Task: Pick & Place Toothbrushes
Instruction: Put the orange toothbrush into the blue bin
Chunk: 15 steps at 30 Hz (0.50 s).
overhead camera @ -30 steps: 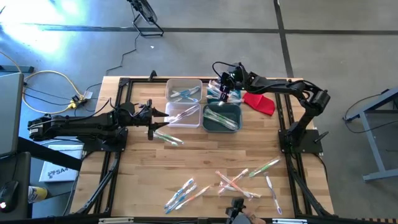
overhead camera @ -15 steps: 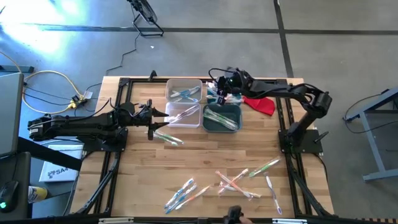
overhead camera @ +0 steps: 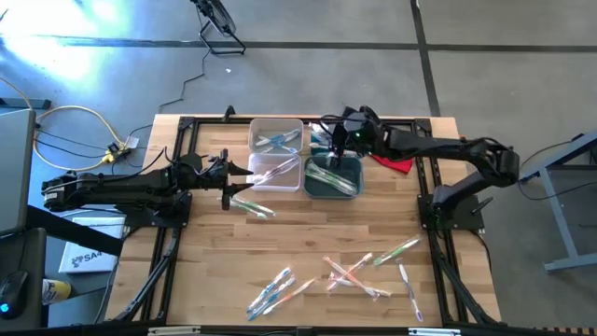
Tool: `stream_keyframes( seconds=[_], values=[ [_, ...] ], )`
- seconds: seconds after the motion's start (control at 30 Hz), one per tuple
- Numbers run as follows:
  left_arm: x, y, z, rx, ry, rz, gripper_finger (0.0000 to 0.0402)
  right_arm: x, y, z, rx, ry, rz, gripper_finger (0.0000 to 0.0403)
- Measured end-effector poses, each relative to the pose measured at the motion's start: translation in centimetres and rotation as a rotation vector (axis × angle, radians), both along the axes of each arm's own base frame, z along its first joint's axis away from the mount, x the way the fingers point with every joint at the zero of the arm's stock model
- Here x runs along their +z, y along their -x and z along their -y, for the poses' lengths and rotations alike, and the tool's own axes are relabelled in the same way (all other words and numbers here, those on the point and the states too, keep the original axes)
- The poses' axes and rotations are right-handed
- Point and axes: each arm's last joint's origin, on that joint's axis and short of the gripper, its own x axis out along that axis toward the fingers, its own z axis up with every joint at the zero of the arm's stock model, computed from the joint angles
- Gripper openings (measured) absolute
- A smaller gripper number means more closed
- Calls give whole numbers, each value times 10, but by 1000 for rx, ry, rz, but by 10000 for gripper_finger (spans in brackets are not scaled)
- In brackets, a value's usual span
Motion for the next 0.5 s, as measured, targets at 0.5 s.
stream_keyframes(
  seconds=[0.5],
  values=[
    [0,0,0,-1,9,1,171,25,18,-71,75,-239,67,29]
  ],
)
